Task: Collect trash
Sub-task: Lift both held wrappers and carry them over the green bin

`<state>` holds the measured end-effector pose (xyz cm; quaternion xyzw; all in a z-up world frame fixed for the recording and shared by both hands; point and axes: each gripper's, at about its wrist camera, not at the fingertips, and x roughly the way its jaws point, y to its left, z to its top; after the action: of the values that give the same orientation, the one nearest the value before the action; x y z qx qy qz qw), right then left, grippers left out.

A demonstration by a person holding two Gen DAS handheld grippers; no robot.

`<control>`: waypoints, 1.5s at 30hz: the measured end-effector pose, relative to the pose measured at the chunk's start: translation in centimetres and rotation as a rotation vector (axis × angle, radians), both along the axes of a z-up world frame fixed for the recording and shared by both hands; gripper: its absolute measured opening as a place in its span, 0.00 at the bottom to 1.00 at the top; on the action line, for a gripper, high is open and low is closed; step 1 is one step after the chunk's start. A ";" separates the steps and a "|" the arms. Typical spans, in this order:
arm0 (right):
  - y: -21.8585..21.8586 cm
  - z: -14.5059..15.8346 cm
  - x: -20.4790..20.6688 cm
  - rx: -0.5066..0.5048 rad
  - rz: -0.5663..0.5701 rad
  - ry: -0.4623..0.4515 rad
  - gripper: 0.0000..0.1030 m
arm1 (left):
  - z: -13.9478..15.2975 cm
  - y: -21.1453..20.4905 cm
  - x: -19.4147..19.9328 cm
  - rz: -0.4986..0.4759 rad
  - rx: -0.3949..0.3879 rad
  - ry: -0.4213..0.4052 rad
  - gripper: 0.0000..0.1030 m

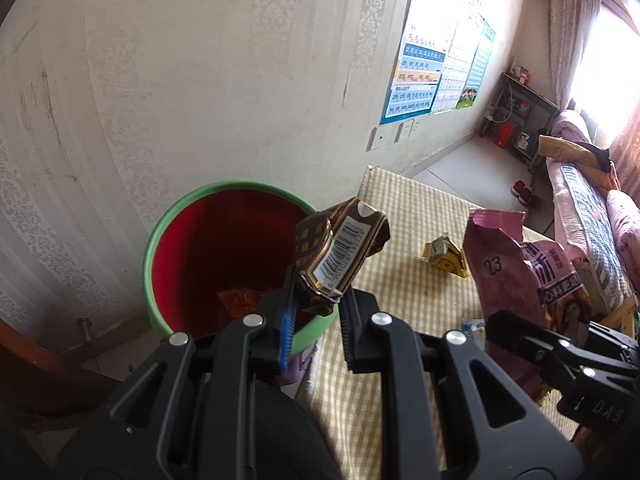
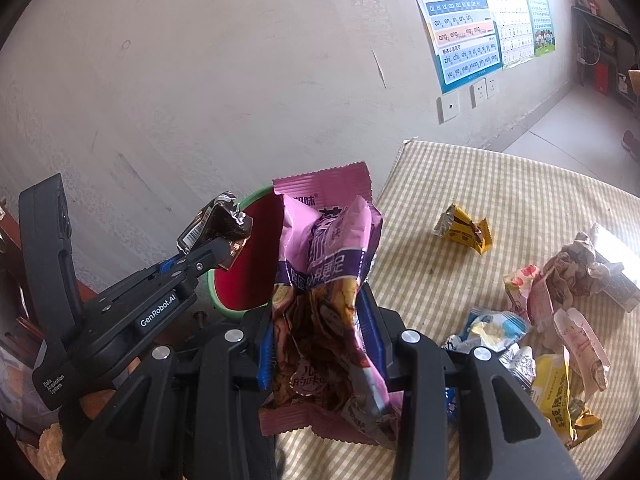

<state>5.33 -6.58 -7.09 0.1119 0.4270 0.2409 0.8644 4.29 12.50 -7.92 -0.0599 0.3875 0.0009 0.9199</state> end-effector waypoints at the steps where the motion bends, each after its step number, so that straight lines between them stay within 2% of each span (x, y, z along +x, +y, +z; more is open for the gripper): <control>1: 0.2 0.0 0.2 0.001 0.001 0.000 0.35 | 0.0 0.2 0.1 0.006 0.001 0.000 0.18; 21: 3.7 -0.3 4.2 0.018 0.051 0.023 0.35 | -0.8 4.7 1.9 0.091 0.007 0.030 0.18; 35: 6.3 -1.9 7.5 0.049 0.071 0.089 0.35 | -2.1 8.0 4.2 0.162 -0.003 0.078 0.18; 45: 8.6 -3.4 9.9 0.040 0.089 0.111 0.35 | -3.2 8.9 5.3 0.179 -0.017 0.105 0.18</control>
<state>15.23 2.05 -10.53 0.1232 0.4737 0.2809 0.8255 9.59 21.42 -11.16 -0.1020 0.4282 0.0832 0.8941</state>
